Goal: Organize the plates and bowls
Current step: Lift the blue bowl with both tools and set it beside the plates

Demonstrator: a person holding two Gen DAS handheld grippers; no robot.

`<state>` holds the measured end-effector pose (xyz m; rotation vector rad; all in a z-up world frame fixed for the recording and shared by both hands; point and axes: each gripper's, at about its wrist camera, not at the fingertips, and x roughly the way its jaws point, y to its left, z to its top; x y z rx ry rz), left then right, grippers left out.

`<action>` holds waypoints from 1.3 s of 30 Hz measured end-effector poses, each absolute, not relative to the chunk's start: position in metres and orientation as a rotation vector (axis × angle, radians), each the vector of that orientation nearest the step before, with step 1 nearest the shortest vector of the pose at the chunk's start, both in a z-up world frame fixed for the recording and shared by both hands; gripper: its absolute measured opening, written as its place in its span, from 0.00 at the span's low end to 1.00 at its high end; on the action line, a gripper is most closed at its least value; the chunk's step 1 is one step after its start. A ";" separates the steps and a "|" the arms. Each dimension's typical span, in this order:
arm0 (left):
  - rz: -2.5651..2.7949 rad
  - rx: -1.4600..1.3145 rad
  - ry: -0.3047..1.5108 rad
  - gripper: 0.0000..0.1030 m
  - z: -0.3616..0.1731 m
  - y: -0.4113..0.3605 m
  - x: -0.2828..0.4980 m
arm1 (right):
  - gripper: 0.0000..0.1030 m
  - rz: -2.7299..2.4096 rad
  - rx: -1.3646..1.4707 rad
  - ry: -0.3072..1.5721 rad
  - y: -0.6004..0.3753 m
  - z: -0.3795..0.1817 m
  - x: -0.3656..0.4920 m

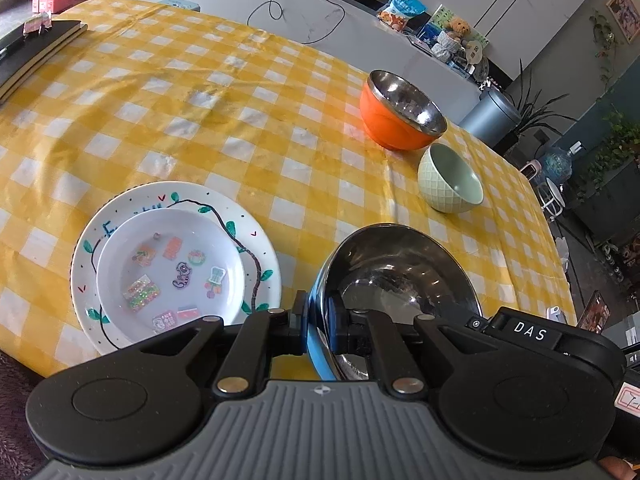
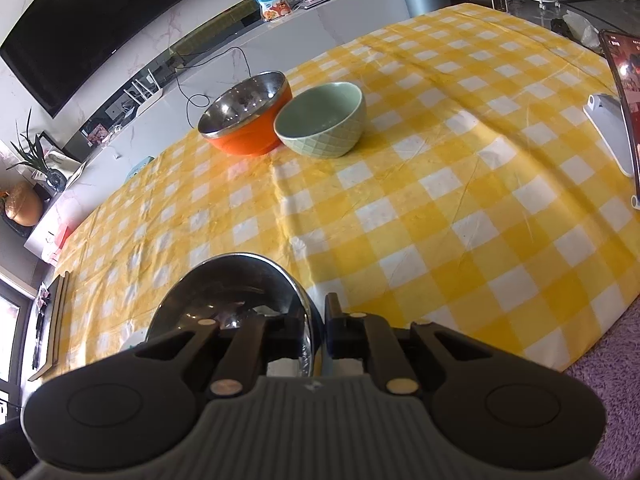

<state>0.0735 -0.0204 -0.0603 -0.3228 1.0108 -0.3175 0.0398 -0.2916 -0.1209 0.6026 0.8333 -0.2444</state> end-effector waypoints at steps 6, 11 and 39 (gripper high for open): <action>-0.318 -0.329 1.003 0.10 -0.062 -0.021 0.074 | 0.08 -0.247 0.600 0.833 -0.292 -0.124 0.041; -0.315 -0.333 1.010 0.10 -0.065 -0.021 0.075 | 0.08 -0.249 0.602 0.845 -0.292 -0.128 0.041; -0.370 -0.370 0.893 0.58 -0.047 -0.007 0.081 | 0.48 -0.266 0.462 0.754 -0.275 -0.109 0.043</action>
